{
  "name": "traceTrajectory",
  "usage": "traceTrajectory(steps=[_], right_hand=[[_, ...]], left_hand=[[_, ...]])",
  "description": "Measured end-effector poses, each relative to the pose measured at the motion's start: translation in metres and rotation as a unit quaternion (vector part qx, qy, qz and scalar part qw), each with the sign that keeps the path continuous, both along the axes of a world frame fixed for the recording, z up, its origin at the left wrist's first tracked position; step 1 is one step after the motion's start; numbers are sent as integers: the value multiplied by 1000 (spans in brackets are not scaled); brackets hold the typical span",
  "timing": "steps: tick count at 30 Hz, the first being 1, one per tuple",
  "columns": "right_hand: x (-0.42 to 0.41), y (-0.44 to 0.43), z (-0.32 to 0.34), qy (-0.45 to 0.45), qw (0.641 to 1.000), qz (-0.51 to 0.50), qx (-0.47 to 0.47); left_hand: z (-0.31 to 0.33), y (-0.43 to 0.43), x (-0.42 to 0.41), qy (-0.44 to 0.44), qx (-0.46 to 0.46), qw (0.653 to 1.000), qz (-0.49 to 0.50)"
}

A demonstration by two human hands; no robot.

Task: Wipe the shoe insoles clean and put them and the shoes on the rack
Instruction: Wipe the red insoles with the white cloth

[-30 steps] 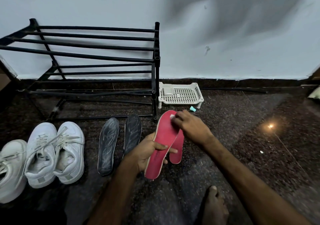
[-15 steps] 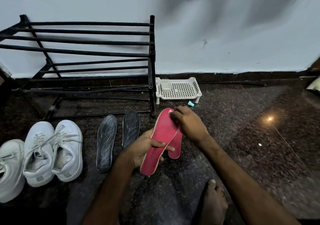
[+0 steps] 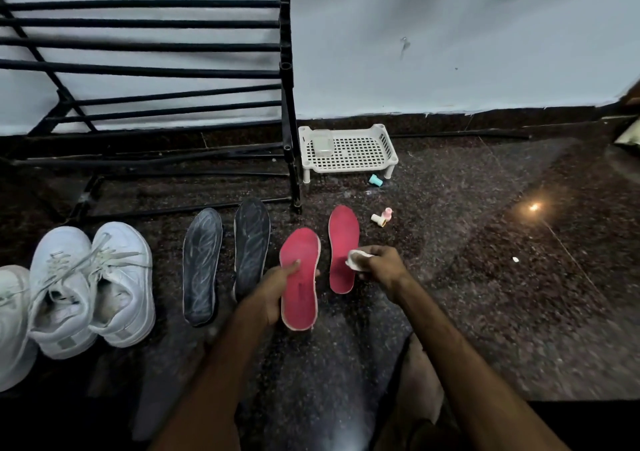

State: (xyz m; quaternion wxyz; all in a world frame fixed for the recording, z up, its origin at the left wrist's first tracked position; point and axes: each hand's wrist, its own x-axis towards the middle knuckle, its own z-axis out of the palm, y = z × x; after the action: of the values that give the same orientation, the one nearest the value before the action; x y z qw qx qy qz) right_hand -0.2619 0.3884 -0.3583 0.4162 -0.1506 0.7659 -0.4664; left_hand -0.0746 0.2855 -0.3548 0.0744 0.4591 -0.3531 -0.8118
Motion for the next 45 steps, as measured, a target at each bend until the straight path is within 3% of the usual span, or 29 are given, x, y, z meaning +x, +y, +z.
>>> traceTrajectory(steps=[3,8,16,22,28,31,35,39,42,45], right_hand=[[7,-12,-6,-8,999,28,-14],[14,-28,-17,45,994,100,23],[27,-35,-22,-39,995,84,-28],[32,-31,-13,-136,984,112,-37],[43,-34,-4,-142,987,77,-1],[38,-36,11,-78,994,7,-72],[28,-45,27,69,982,-89,-154],[50,-50,36,171,973,-15,-155],[67,-48,24,245,962,65,-98],[75,-47,14,349,934,76,-31]], left_hand=[[-12,1,0,-15,-66,998,-4],[-24,2,0,16,-82,996,-16],[-33,-4,-6,-28,-91,995,16],[-37,-1,-13,59,-78,980,171],[-25,-8,-9,80,-36,984,154],[-24,-15,-4,18,-125,982,137],[-20,-15,-4,-57,-268,953,128],[-17,-13,-9,-88,-360,922,107],[-5,-12,-15,-61,-367,919,133],[-1,-8,-19,-51,-377,914,142]])
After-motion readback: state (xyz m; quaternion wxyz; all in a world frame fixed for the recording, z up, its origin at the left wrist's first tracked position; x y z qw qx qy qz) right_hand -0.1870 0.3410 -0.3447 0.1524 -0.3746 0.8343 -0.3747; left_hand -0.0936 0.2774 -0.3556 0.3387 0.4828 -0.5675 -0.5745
